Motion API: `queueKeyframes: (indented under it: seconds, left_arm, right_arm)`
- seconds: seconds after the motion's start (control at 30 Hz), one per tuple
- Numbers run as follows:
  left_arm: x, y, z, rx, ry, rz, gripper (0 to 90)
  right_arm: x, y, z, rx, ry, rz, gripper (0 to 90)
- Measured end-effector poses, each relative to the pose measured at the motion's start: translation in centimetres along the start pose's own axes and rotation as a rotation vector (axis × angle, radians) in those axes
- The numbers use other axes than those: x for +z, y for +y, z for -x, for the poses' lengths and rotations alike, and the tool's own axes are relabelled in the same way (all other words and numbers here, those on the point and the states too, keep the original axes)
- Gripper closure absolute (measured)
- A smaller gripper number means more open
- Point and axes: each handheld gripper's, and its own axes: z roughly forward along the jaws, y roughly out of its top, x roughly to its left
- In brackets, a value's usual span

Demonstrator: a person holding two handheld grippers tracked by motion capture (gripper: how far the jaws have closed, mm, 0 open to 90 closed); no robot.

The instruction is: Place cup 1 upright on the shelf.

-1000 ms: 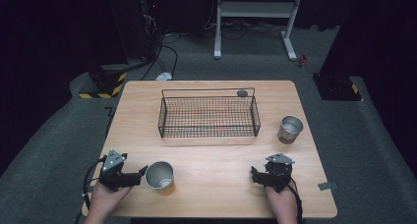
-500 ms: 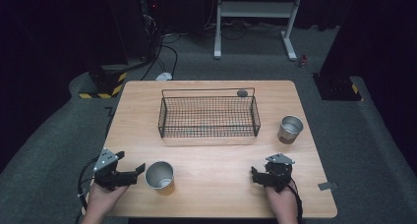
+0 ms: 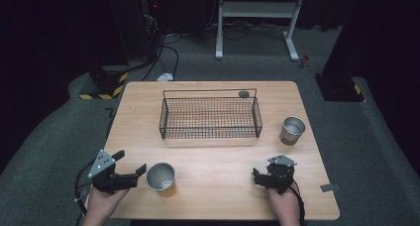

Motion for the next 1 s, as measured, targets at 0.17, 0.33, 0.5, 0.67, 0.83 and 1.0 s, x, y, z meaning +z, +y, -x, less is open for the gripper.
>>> queueKeyframes:
  seconds: [0.17,0.33,0.5,0.67,0.83,1.0]
  left_arm:
    - [0.0,0.4,1.1,0.016,-0.037,0.009,3.7]
    - [0.2,0.8,2.6,0.039,-0.092,0.012,1.8]
    - [0.6,0.7,4.2,0.082,-0.166,-0.006,0.6]
    - [0.9,0.6,5.6,0.114,-0.185,-0.002,0.4]
    - [1.1,0.4,6.1,0.134,-0.198,0.007,0.0]
    - [1.2,0.2,6.3,0.139,-0.203,0.004,0.0]
  right_arm:
    - [0.0,0.0,0.0,0.001,-0.001,0.0,8.9]
    - [0.0,0.0,0.0,0.0,-0.001,0.001,8.9]
    - [0.0,0.0,0.0,0.004,0.0,-0.001,8.8]
    - [0.0,0.0,-0.1,0.003,-0.001,-0.001,8.8]
    - [0.0,0.0,0.0,0.001,0.0,0.0,8.9]
    - [0.0,0.0,0.0,-0.001,0.0,0.001,8.9]
